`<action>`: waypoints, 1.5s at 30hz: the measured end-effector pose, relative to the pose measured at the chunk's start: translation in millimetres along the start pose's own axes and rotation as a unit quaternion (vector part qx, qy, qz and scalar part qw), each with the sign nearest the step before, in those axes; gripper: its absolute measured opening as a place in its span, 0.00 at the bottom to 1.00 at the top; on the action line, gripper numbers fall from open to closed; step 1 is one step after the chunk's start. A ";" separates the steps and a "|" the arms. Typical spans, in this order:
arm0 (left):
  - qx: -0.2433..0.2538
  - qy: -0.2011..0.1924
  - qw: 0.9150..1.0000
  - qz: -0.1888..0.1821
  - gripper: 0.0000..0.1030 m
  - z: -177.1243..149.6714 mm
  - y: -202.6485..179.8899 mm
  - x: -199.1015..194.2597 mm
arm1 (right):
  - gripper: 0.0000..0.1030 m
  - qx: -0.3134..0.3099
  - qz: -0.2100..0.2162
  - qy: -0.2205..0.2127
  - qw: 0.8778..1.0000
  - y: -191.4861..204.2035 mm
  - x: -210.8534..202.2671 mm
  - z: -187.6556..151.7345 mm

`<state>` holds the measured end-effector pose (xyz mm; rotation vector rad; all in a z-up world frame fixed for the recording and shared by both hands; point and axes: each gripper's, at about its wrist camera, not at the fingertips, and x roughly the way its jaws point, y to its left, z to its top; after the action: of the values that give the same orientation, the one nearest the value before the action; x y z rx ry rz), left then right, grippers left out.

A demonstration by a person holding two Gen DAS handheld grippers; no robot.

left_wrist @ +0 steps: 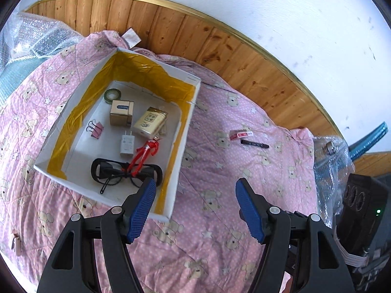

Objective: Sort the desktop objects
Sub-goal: 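Withdraw both open tools from the box toward the staple box and marker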

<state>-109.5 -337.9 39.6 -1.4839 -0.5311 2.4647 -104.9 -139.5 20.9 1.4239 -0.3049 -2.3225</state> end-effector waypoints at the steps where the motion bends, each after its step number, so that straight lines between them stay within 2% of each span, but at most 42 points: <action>1: 0.003 0.002 1.000 0.000 0.67 -2.7 -2.4 -0.4 | 0.33 0.006 0.000 0.001 1.000 -3.7 -1.9 -4.9; 11: 0.058 0.032 0.998 -0.013 0.67 -24.1 -48.1 9.3 | 0.33 0.072 -0.020 -0.015 0.997 -50.3 -27.4 -34.9; 17: 0.096 0.047 0.994 -0.023 0.67 -29.7 -80.5 18.3 | 0.33 0.120 -0.029 -0.028 0.992 -77.5 -40.1 -42.1; 24: 0.118 0.061 0.991 -0.030 0.67 -33.3 -102.1 30.9 | 0.33 0.153 -0.039 -0.034 0.987 -100.9 -45.3 -48.0; 36: 0.146 0.092 0.985 -0.029 0.67 -31.4 -127.2 67.5 | 0.33 0.207 -0.051 -0.034 0.976 -146.1 -40.6 -46.6; 45: 0.154 0.114 0.981 -0.025 0.67 -10.1 -138.8 111.1 | 0.33 0.242 -0.056 -0.030 0.968 -180.5 -26.1 -24.5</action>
<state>-152.7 -169.2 2.8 -1.5713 -0.1324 2.1772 -112.2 34.5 -38.6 1.6196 -0.8811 -2.4941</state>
